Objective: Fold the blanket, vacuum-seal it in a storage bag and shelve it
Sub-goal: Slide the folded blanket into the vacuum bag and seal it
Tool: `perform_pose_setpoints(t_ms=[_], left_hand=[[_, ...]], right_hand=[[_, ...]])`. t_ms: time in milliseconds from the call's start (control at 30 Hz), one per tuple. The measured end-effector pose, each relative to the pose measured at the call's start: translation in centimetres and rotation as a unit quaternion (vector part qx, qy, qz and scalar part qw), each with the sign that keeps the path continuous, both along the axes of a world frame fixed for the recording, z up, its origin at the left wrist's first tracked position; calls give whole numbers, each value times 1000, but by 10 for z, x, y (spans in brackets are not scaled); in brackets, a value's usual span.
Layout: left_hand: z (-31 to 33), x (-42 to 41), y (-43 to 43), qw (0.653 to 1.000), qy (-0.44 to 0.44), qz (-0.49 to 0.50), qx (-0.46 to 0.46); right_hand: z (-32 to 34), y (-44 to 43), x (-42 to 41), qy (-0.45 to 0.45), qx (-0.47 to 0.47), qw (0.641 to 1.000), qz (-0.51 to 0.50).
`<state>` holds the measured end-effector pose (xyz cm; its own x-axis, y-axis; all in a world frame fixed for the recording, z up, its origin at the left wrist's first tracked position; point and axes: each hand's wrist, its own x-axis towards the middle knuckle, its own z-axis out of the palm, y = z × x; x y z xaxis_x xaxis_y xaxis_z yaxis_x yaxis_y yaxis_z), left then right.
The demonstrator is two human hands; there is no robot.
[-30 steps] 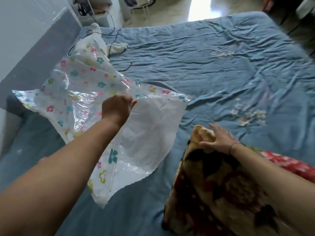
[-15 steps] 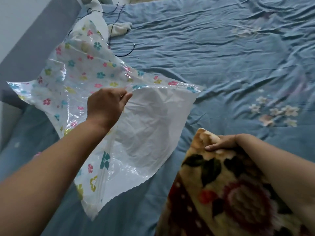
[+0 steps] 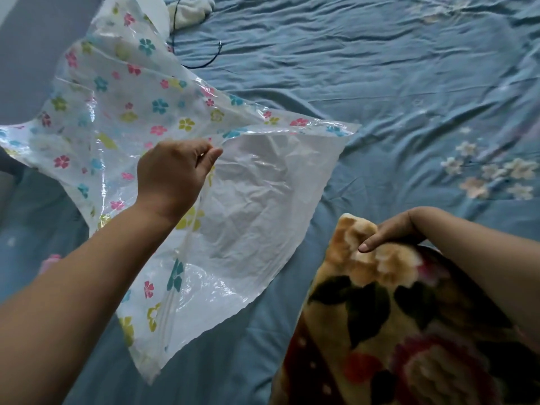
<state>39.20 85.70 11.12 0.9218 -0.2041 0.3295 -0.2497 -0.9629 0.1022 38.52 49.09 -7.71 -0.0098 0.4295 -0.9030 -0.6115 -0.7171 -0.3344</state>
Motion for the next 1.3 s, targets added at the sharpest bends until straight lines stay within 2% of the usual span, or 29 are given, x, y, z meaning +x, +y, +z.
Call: perform_pose_setpoints(t_ms=[167, 367, 533, 767, 933, 1067, 1200, 1300], left_hand=[[1, -13, 1, 1000, 10, 19, -2], [-5, -29, 3, 1000, 2, 16, -6], [-9, -41, 3, 999, 19, 25, -16], [7, -73, -2, 999, 33, 19, -33], [21, -105, -6, 998, 44, 4, -43], [27, -128, -8, 996, 71, 19, -57], [33, -148, -7, 988, 110, 17, -103], [46, -150, -8, 974, 128, 50, -183]], right_hand=[[8, 13, -32, -15, 59, 997, -38], [-7, 17, -42, -67, 55, 993, -83], [9, 15, -58, -195, 91, 970, -111], [72, 6, -89, -261, 150, 932, -202], [129, 31, -110, -291, 180, 923, -175], [199, 42, -119, -319, 280, 889, -175], [243, 47, -97, -358, 324, 842, -241], [241, 55, -75, -386, 295, 826, -284]])
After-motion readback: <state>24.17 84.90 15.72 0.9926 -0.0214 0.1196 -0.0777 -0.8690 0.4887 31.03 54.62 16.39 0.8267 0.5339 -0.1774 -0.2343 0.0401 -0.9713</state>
